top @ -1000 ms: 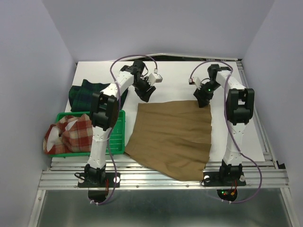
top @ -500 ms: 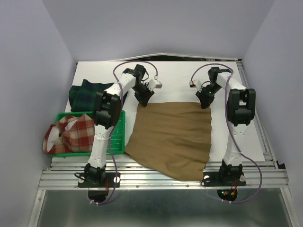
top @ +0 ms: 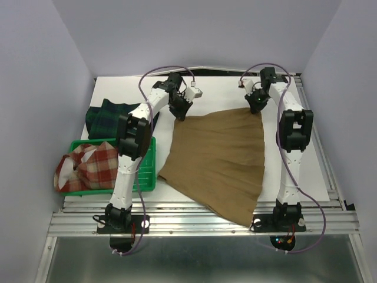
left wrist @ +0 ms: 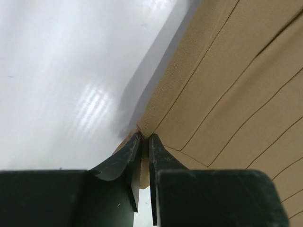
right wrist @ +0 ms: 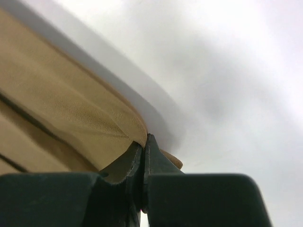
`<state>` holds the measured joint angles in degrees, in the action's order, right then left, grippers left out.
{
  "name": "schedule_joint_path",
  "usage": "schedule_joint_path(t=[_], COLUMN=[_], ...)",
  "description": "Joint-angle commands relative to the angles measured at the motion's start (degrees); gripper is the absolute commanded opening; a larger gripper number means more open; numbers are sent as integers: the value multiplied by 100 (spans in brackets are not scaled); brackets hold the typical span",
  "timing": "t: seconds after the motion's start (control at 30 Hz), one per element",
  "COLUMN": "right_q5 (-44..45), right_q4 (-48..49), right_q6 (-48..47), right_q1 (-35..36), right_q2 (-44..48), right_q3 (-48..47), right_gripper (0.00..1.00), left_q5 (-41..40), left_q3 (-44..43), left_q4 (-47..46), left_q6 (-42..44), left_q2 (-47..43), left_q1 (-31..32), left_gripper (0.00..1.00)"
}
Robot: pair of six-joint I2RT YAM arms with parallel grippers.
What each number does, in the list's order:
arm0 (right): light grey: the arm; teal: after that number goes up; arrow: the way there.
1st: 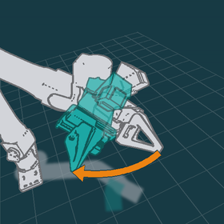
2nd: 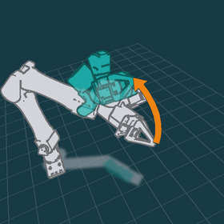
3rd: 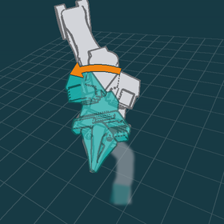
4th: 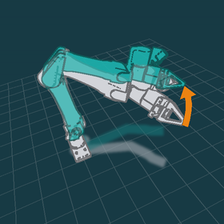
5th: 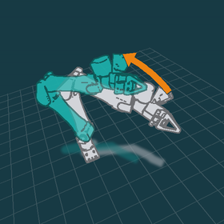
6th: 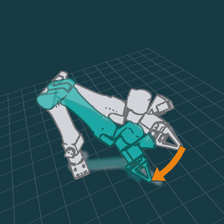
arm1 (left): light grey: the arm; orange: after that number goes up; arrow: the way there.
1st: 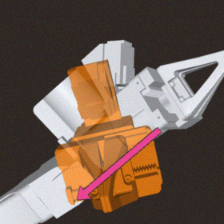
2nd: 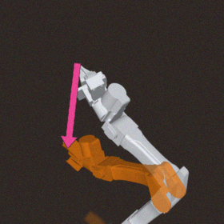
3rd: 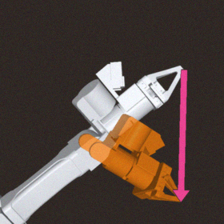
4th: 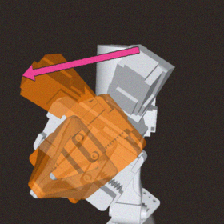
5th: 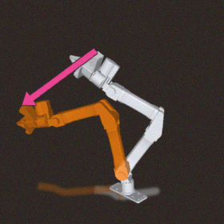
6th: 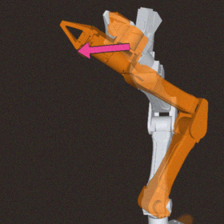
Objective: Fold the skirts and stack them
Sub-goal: Fold the skirt
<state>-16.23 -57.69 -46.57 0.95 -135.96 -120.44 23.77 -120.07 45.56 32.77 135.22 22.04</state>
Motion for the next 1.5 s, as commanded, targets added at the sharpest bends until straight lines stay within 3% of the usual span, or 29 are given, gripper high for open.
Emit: schedule_joint_path(t=[0.0,0.4,0.63,0.8,1.03,1.27,1.47], right_q5=[533,1210,1605,1290,227,-222,-460], right_q4=[821,2472,3711,3388,2369,1542,1357], right_q6=[262,323,964,1334,1044,737,754], right_q1=[-174,-227,-227,-227,98,511,792], right_q2=[-255,70,342,807,2151,3330,4015], right_q3=[-1258,-2035,-1948,-2027,-412,1504,2955], right_gripper=[1,1,1,1,1,1,1], left_q5=[-468,-2025,-2087,-1419,-445,215,532], left_q3=[-341,-211,185,783,1301,1688,2997], left_q4=[-749,-2244,-2884,-3501,-3651,-3010,-3097], left_q6=[-394,-955,-2088,-2259,-1021,1168,2829], left_q2=[-329,-926,-1286,-1647,-1946,-2271,-2983], left_q1=[-69,-156,-463,-719,-886,-1088,-1229], left_gripper=[0,0,0,0,0,0,0])
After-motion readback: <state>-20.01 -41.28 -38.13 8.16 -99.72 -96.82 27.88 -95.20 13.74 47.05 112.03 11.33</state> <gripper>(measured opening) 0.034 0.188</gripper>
